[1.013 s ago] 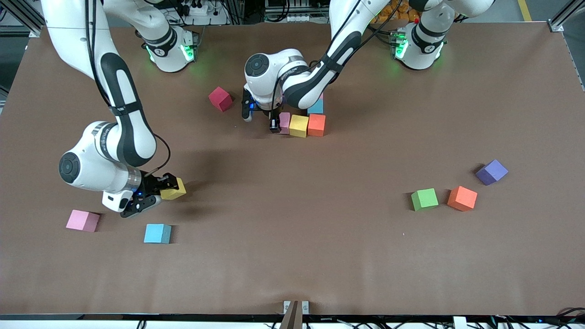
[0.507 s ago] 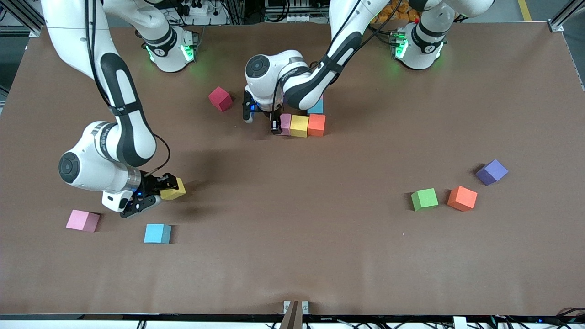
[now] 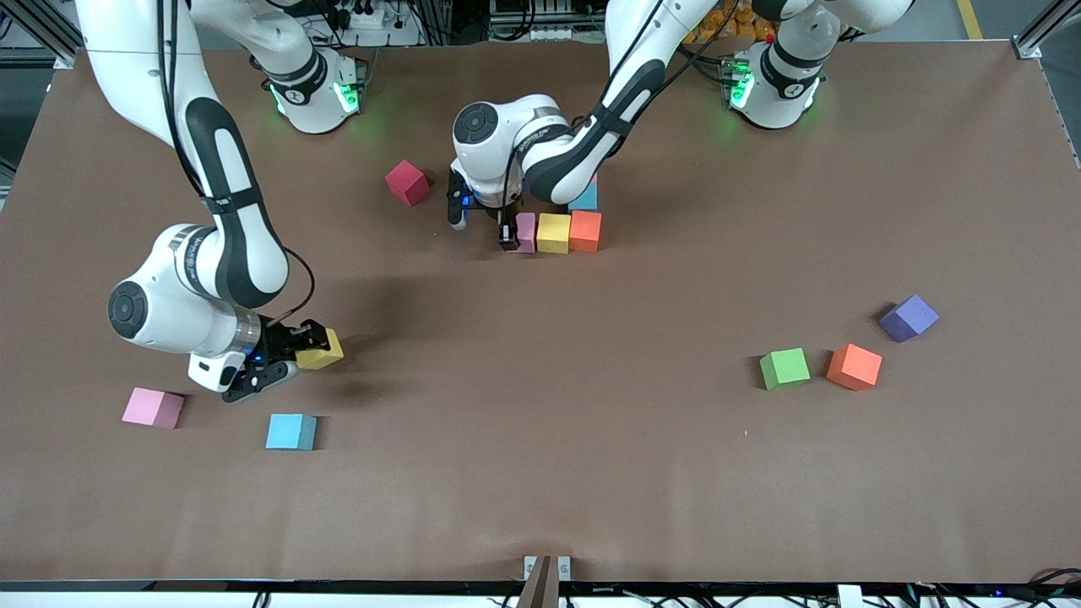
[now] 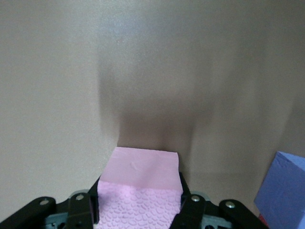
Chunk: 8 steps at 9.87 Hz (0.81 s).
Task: Form number 2 with 11 blocks
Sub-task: 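Open the left gripper to release the pink cube and raise it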
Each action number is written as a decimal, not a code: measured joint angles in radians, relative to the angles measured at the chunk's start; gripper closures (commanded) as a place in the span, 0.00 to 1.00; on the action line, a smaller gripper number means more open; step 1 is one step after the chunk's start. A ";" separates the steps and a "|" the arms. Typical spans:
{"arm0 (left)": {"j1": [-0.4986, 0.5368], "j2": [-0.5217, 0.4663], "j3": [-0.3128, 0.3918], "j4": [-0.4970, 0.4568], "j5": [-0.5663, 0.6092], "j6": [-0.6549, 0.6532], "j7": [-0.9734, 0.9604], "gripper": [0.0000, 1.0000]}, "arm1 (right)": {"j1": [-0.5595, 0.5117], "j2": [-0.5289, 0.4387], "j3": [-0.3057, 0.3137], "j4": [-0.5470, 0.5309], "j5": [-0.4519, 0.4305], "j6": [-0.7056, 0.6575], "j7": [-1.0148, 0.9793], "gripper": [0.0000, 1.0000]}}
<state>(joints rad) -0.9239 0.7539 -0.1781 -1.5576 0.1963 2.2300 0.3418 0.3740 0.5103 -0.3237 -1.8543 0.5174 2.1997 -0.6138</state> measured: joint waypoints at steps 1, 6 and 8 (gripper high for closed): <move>0.000 0.002 0.000 0.001 0.000 0.002 -0.021 0.00 | 0.000 0.000 0.000 0.000 0.000 0.000 0.000 0.80; -0.018 0.003 0.001 0.006 0.002 0.004 -0.062 0.00 | 0.000 0.000 0.000 0.000 0.000 0.000 0.000 0.80; -0.018 0.003 0.001 0.013 0.003 0.005 -0.062 0.00 | 0.004 0.000 0.002 0.000 0.000 -0.001 0.051 0.80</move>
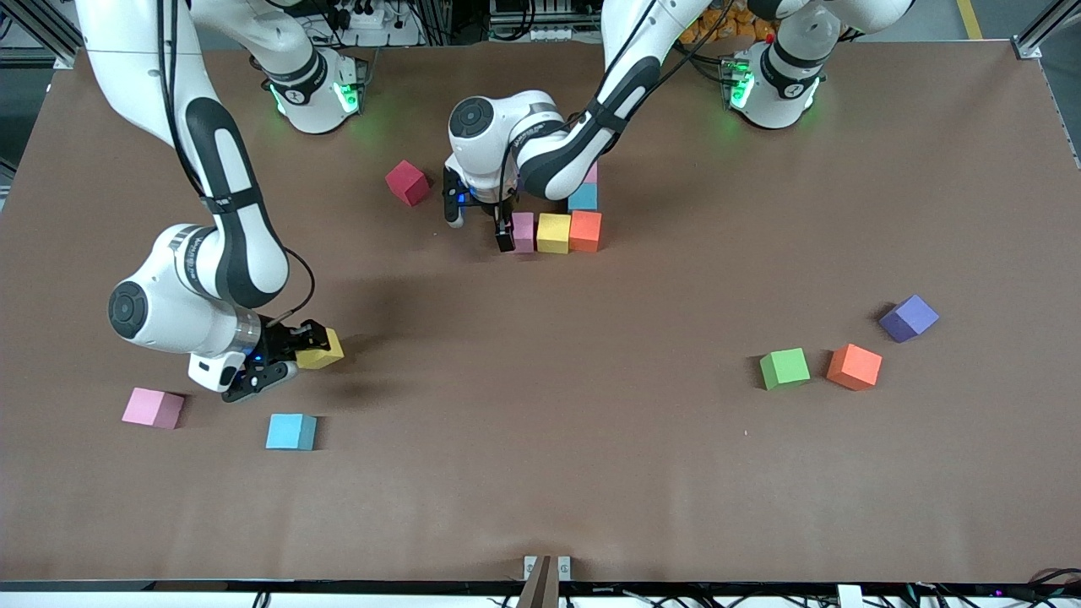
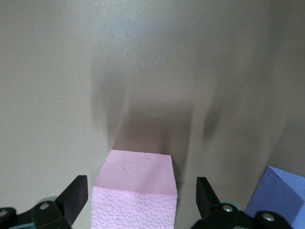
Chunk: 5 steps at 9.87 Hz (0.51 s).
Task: Form number 2 with 11 blocks
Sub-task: 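Open the left gripper to release the pink cube and raise it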
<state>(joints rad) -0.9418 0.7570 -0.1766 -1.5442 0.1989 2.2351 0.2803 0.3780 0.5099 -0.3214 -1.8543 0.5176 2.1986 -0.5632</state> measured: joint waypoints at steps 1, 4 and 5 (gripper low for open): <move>0.000 -0.001 0.000 0.010 0.000 0.003 0.000 0.00 | 0.012 -0.002 0.002 0.002 0.000 -0.012 0.046 0.80; -0.002 -0.019 -0.007 0.048 -0.006 0.004 -0.016 0.00 | 0.080 -0.025 0.006 0.006 0.000 -0.038 0.200 0.80; -0.003 -0.038 -0.009 0.053 -0.025 0.002 -0.041 0.00 | 0.104 -0.035 0.007 0.006 0.000 -0.042 0.248 0.80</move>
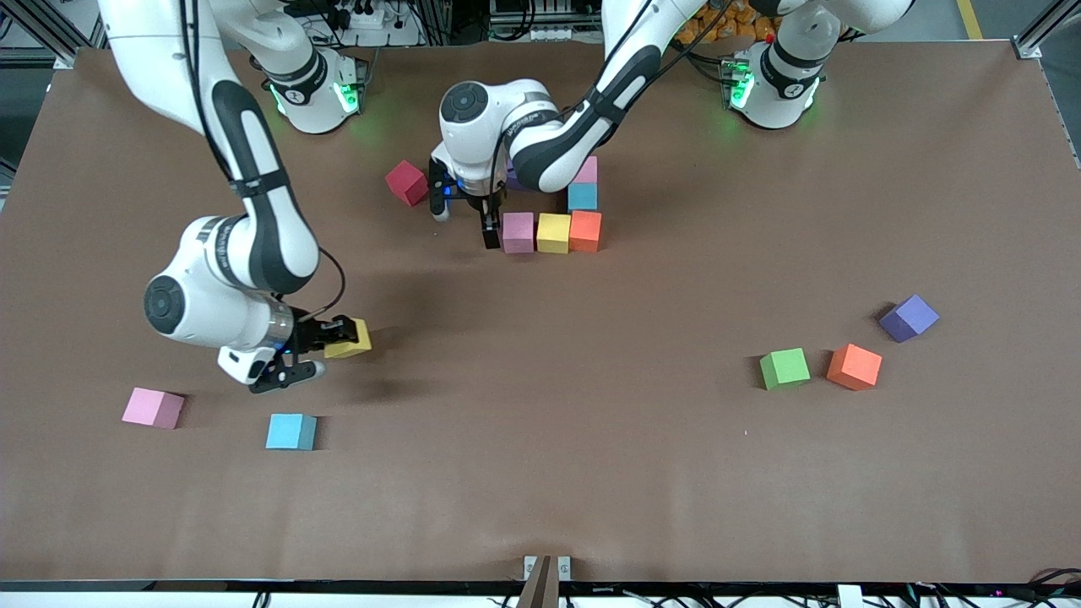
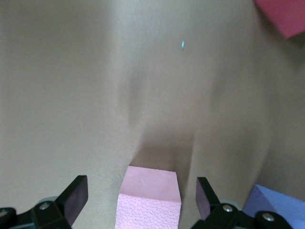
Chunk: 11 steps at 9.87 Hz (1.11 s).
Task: Form number 2 with 11 blocks
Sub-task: 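Carry the yellow cube to the stack while the left gripper grasps green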
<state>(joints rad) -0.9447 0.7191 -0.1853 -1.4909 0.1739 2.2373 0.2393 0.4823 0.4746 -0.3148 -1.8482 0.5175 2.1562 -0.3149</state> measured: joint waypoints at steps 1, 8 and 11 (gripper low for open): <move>0.006 -0.037 0.003 0.002 -0.024 -0.030 -0.013 0.00 | 0.018 -0.008 0.000 0.000 0.000 -0.007 0.038 0.80; 0.516 -0.284 -0.018 0.003 -0.131 -0.301 -0.152 0.00 | 0.120 -0.029 0.002 -0.001 0.000 -0.022 0.265 0.81; 0.808 -0.351 -0.016 0.001 -0.136 -0.408 -0.118 0.00 | 0.240 -0.032 0.001 -0.007 0.000 0.050 0.427 0.82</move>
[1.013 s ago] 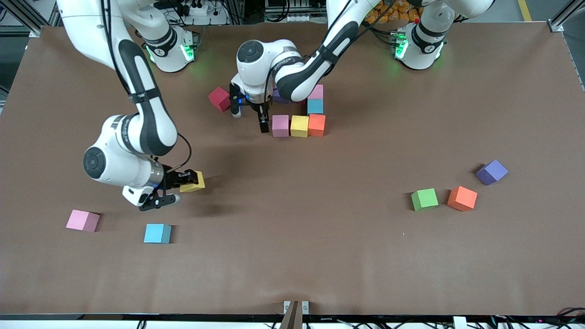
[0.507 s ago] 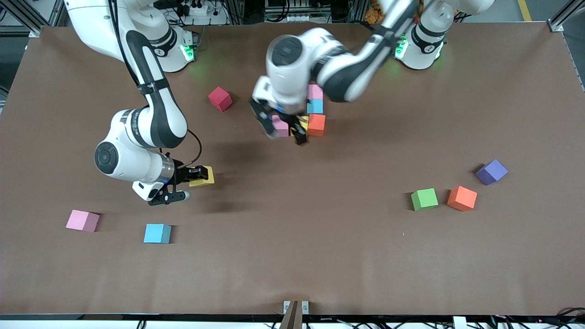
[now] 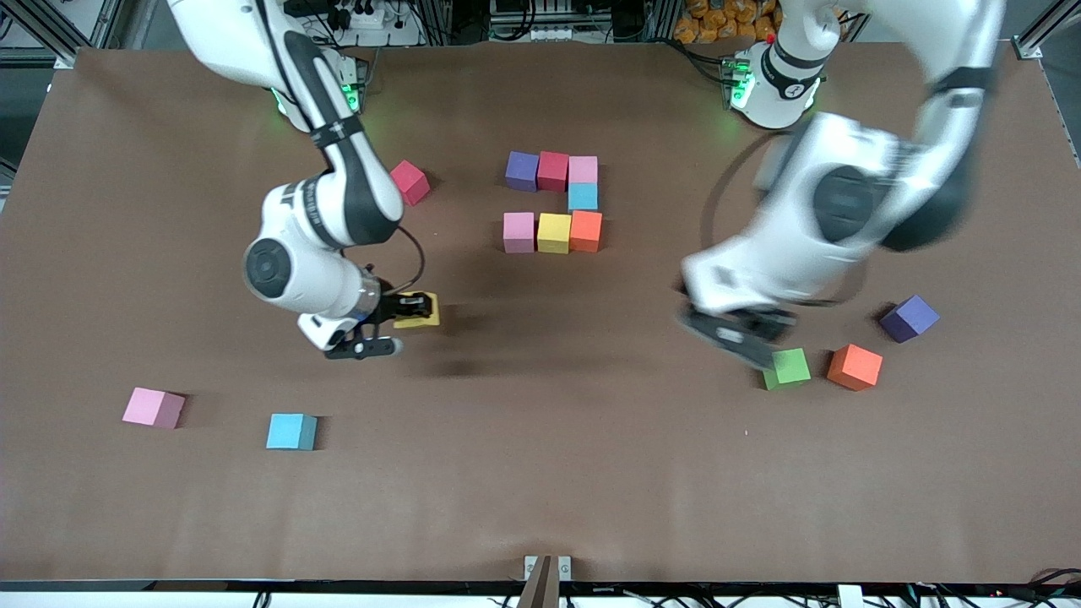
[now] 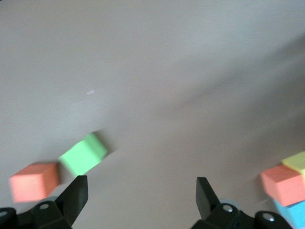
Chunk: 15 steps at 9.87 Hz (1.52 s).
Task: Form number 2 with 11 blocks
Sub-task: 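Carry the yellow cube to the stack while the left gripper grasps green, then lower the yellow cube onto the stack while the left gripper holds green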
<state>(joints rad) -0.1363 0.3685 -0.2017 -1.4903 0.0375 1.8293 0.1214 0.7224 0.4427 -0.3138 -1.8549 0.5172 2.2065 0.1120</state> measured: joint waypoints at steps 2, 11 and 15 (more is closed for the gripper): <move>0.123 -0.003 0.000 -0.016 -0.018 -0.050 -0.024 0.00 | 0.087 0.000 -0.002 -0.024 -0.008 0.084 0.112 0.82; 0.154 0.051 0.055 -0.226 -0.017 0.177 -0.285 0.00 | 0.317 0.030 -0.002 -0.076 -0.224 0.313 0.572 0.83; 0.154 0.173 0.056 -0.231 -0.018 0.303 -0.283 0.00 | 0.361 0.053 -0.002 -0.129 -0.224 0.375 0.616 0.84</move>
<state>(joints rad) 0.0175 0.5417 -0.1455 -1.7217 0.0194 2.1319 -0.1611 1.0835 0.4961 -0.3153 -1.9836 0.2929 2.5814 0.7276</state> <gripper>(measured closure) 0.000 0.463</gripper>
